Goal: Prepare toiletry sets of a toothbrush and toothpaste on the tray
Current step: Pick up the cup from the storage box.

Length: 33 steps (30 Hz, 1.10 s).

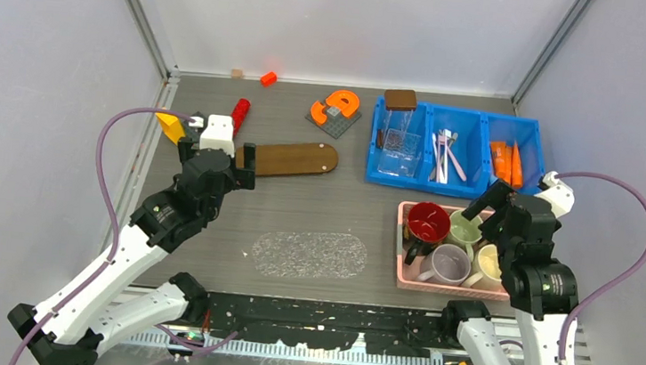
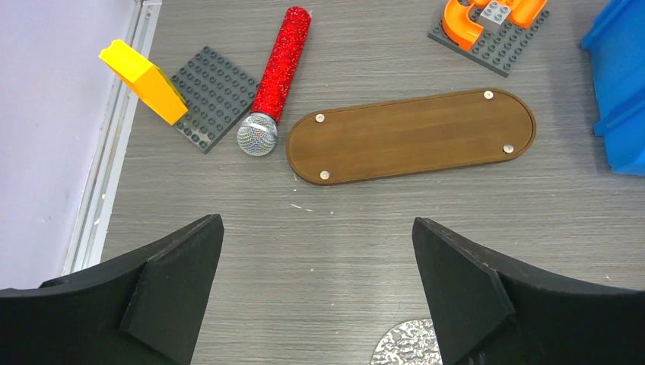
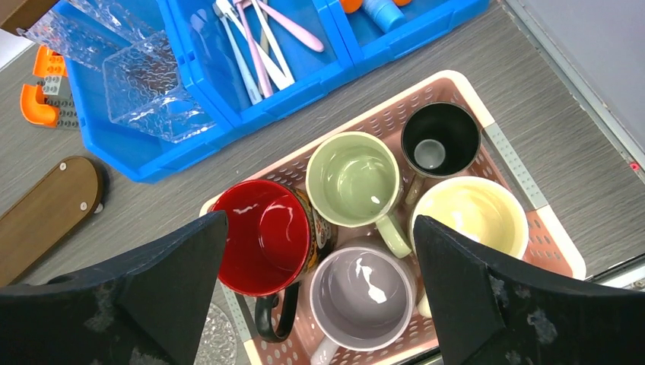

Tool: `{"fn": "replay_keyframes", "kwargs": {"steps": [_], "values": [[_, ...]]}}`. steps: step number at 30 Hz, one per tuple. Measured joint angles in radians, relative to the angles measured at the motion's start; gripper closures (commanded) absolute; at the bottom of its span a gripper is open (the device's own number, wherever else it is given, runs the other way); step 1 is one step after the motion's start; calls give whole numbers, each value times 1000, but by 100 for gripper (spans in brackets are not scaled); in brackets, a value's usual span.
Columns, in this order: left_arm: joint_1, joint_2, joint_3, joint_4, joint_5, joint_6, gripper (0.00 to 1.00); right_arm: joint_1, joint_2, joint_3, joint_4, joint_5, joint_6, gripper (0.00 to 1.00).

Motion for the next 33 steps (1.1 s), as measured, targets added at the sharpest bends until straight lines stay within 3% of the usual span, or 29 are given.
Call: {"fn": "replay_keyframes", "kwargs": {"steps": [23,29,33], "values": [[4,12,20,-16,29,-6,0,0,301,81,-141,-54,170,1],[4,15,22,-19,35,-6,0,0,332,81,-143,-100,170,39],[4,24,24,-26,41,-6,0,0,402,75,-141,-126,181,48]]}}
